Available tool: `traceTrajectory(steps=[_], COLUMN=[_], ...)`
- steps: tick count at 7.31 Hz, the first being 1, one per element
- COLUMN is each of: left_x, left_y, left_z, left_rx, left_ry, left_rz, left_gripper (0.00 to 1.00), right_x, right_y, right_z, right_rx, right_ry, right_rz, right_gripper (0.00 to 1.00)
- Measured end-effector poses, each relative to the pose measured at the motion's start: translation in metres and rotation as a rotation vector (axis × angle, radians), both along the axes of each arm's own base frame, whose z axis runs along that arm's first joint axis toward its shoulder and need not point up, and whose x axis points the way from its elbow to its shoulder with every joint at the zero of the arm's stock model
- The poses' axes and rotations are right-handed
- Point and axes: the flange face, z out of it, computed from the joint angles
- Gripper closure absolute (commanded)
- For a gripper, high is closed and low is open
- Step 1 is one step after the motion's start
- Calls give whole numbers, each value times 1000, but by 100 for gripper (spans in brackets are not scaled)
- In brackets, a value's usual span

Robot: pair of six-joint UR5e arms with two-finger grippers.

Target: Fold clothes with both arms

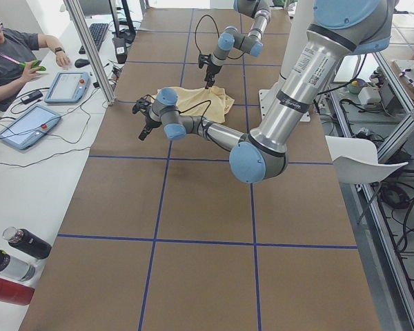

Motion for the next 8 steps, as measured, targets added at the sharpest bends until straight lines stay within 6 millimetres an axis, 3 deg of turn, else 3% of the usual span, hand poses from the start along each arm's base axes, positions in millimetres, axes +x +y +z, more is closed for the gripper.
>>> traceTrajectory(steps=[1, 2, 4, 5, 6, 8], left_x=[0, 0, 0, 0, 0, 0], left_y=[0, 0, 0, 0, 0, 0], left_z=[0, 1, 2, 2, 2, 2], left_rx=[0, -1, -2, -2, -2, -2], left_ry=[0, -1, -2, -2, -3, -2], left_rz=[0, 0, 0, 0, 1, 1], left_gripper=[0, 0, 0, 0, 0, 0], right_x=[1, -4, -18, -20, -20, -13], right_y=[6, 18, 42, 47, 48, 46], right_z=[-7, -9, -7, -6, -6, -6], right_rx=[-23, -53, -81, -80, -77, -69], right_ry=[-32, -61, -111, -126, -134, -139], right_rz=[14, 32, 50, 51, 52, 54], right_gripper=[19, 43, 78, 91, 97, 100])
